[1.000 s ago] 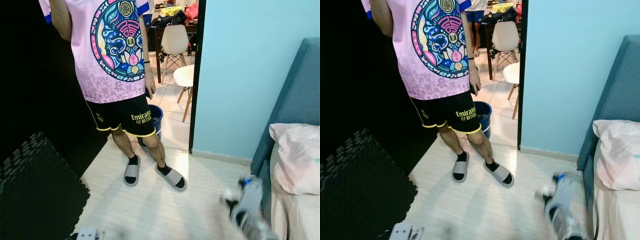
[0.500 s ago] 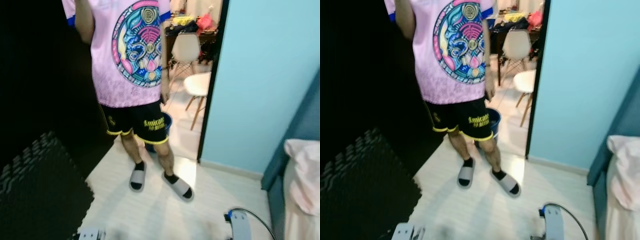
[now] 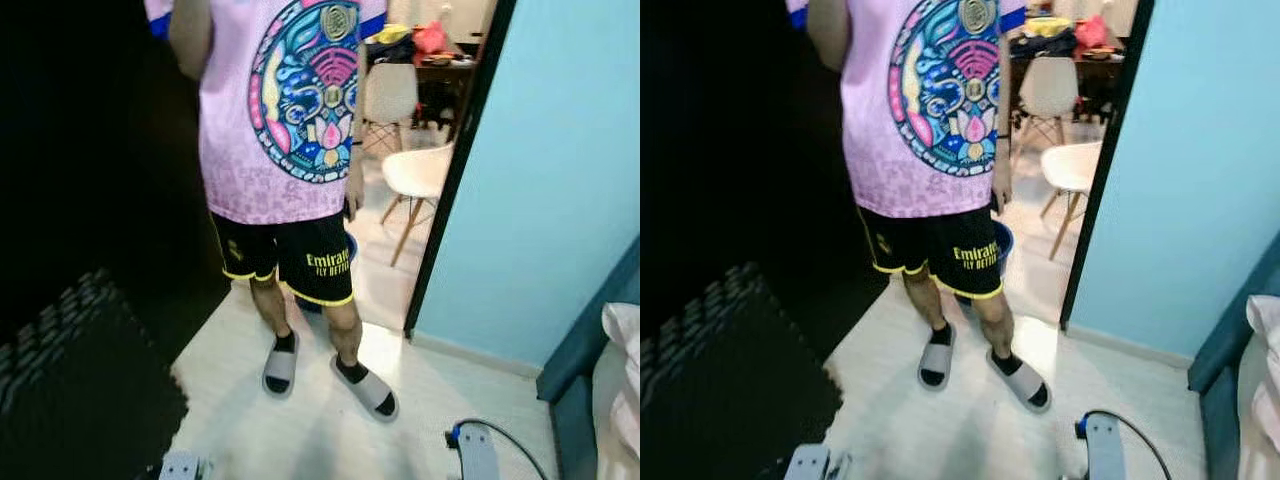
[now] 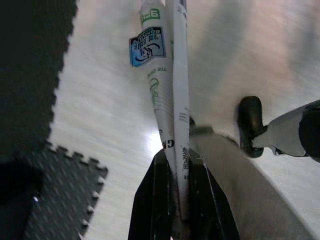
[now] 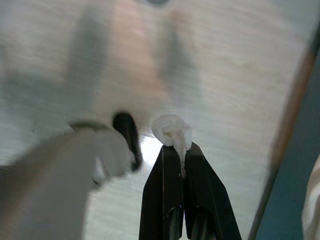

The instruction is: Clean up the room

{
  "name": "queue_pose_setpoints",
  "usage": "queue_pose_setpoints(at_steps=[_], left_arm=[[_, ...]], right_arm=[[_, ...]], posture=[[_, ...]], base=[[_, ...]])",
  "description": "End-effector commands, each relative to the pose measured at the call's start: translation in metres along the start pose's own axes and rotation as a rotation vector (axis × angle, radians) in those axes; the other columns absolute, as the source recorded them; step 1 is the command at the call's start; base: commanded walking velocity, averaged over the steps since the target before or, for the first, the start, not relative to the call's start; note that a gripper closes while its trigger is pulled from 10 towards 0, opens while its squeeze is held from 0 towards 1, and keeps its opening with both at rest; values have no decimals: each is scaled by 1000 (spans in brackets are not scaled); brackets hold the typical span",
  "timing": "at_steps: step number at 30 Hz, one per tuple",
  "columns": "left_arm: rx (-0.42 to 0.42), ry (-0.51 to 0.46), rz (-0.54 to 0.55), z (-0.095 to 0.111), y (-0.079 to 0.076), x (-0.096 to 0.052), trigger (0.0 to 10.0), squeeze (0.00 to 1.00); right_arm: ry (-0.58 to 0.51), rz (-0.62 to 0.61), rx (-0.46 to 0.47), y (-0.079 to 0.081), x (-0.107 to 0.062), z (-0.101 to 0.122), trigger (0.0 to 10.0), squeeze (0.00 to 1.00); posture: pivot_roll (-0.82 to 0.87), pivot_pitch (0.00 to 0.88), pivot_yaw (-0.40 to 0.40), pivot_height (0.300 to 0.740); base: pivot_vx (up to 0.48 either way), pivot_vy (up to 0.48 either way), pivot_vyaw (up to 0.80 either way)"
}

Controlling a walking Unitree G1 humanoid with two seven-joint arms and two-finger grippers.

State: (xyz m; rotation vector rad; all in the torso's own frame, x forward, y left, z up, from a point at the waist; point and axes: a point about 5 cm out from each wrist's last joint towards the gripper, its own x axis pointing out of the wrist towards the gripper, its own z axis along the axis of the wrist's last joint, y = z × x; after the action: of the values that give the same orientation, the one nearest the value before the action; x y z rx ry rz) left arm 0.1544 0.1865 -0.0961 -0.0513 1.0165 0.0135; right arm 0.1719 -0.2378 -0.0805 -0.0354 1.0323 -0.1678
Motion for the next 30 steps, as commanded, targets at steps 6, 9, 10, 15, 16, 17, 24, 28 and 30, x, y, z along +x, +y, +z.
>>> queue_pose_setpoints(at_steps=[6, 9, 10, 15, 16, 17, 24, 28, 30], left_arm=[[4, 20, -8, -8, -1, -1, 10000, 0], [5, 21, -9, -8, -1, -1, 10000, 0], [6, 21, -9, -8, -1, -1, 10000, 0], [7, 21, -20, -9, -9, -1, 10000, 0], [7, 21, -24, -10, -13, 0, 10000, 0], [8, 21, -26, -10, -16, 0, 10000, 0], [18, 23, -49, -10, -37, 2, 10000, 0], [25, 19, -56, -7, -45, 3, 10000, 0], [30, 23, -43, -5, -46, 3, 10000, 0]], right_arm=[[9, 1, -7, 1, 0, -2, 10000, 0], [10, 1, -8, 1, 0, -2, 10000, 0], [10, 1, -8, 2, 0, -2, 10000, 0], [13, 2, -8, 2, 0, -3, 10000, 0], [13, 3, -9, 2, 0, -3, 10000, 0], [14, 4, -10, 2, 0, -3, 10000, 0], [19, 15, -18, 4, 0, -3, 10000, 0], [24, 16, -24, 5, 0, -5, 10000, 0], [27, 17, -29, 5, 0, -5, 10000, 0]], posture=[[-141, 26, 30, 740], [-142, 25, 30, 740], [-142, 25, 31, 740], [-140, 24, 29, 740], [-140, 24, 27, 740], [-141, 21, 26, 740], [-142, 13, 22, 740], [-144, 11, 23, 740], [-144, 14, 24, 740]], base=[[268, 0, 0], [266, 0, 0], [266, 0, 0], [266, 0, 0], [266, 0, 0], [266, 0, 0], [265, 0, 0], [259, 0, 0], [0, 0, 0]])
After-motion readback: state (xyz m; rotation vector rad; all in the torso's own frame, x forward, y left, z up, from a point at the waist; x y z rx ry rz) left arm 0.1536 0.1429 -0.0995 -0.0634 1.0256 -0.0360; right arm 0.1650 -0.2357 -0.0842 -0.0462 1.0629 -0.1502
